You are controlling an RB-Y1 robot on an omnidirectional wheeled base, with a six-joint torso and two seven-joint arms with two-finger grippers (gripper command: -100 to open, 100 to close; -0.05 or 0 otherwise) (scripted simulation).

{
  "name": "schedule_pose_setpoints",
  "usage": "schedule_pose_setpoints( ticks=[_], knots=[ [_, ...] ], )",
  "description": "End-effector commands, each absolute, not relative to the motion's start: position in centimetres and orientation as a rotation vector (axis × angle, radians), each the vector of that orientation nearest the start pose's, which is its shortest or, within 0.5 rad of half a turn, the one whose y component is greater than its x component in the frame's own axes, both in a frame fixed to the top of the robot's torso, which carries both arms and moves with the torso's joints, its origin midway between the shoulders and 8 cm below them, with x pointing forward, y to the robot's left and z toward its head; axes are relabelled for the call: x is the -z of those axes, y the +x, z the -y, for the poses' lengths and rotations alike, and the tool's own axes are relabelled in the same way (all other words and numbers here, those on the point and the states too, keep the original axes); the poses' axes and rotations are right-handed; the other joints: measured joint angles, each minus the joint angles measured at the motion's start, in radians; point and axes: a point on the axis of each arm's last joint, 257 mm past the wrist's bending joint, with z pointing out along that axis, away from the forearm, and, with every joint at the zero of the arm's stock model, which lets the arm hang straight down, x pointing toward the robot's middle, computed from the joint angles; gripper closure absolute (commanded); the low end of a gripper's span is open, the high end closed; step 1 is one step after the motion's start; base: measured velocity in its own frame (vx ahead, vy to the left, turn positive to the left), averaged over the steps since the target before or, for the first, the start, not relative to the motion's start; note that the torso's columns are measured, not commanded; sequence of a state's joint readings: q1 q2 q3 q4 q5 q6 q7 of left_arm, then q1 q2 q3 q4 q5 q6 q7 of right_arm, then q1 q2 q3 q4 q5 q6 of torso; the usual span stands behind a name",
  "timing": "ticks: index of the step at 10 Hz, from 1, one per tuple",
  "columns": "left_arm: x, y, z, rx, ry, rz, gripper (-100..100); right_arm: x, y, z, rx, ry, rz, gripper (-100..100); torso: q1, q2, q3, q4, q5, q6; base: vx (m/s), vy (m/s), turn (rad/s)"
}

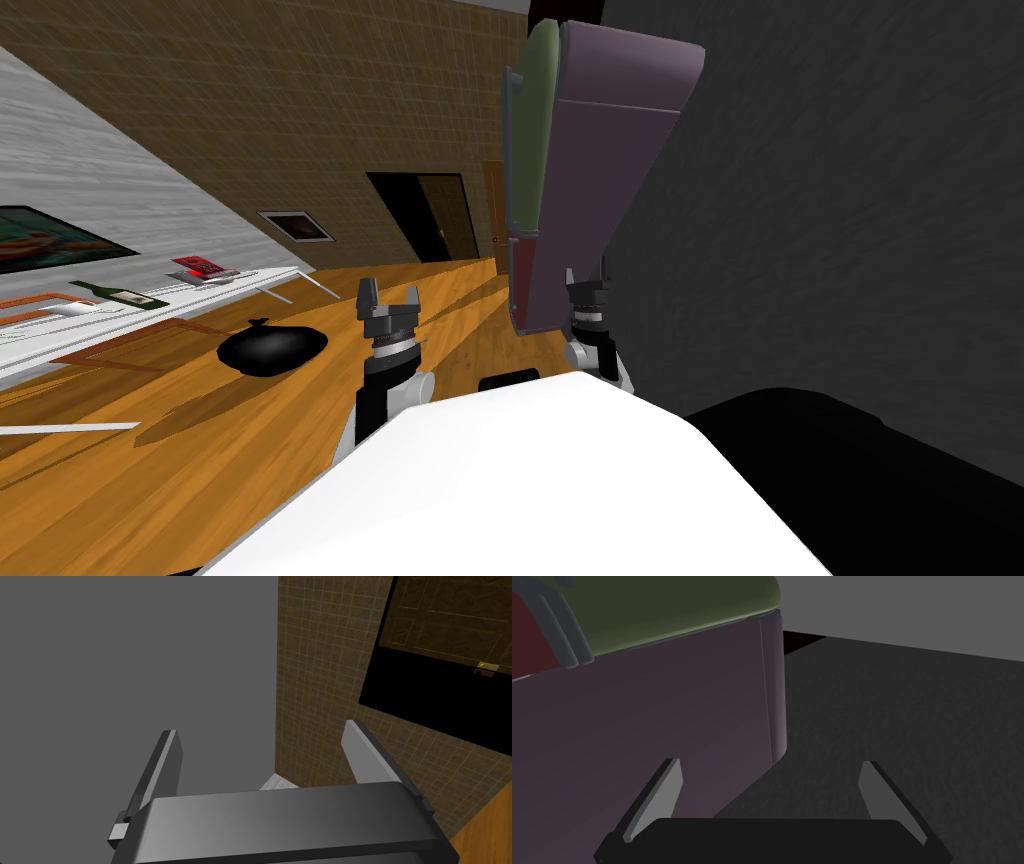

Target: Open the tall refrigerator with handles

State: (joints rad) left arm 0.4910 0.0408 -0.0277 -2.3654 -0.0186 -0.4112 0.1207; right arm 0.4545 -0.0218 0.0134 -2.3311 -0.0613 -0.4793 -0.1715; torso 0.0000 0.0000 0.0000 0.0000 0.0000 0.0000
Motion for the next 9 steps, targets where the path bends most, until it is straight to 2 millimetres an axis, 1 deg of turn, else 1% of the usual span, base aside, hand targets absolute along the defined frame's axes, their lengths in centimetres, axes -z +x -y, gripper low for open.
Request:
schedule_pose_setpoints(
  ticks=[1, 3, 9],
  knots=[
    [-4.75, 34.36, -26.12, 1.435, -0.665, -0.624, 0, -5.76, 33.89, 27.26, -1.55, 0.683, -0.499, 0, 0.0, 0.04, -0.082, 0.041, 0.0, 0.0, 0.0, 0.0, 0.0],
    [-4.76, 34.36, -26.12, 1.435, -0.665, -0.624, 0, -5.76, 33.89, 27.25, -1.551, 0.683, -0.499, 0, 0.0, 0.175, -0.351, 0.176, 0.0, 0.0, 0.0, 0.0, 0.0],
    [-4.77, 34.35, -26.12, 1.435, -0.665, -0.624, 0, -5.77, 33.89, 27.25, -1.551, 0.682, -0.499, 0, 0.0, 0.618, -1.234, 0.617, 0.0, 0.0, 0.0, 0.0, 0.0]
  ],
)
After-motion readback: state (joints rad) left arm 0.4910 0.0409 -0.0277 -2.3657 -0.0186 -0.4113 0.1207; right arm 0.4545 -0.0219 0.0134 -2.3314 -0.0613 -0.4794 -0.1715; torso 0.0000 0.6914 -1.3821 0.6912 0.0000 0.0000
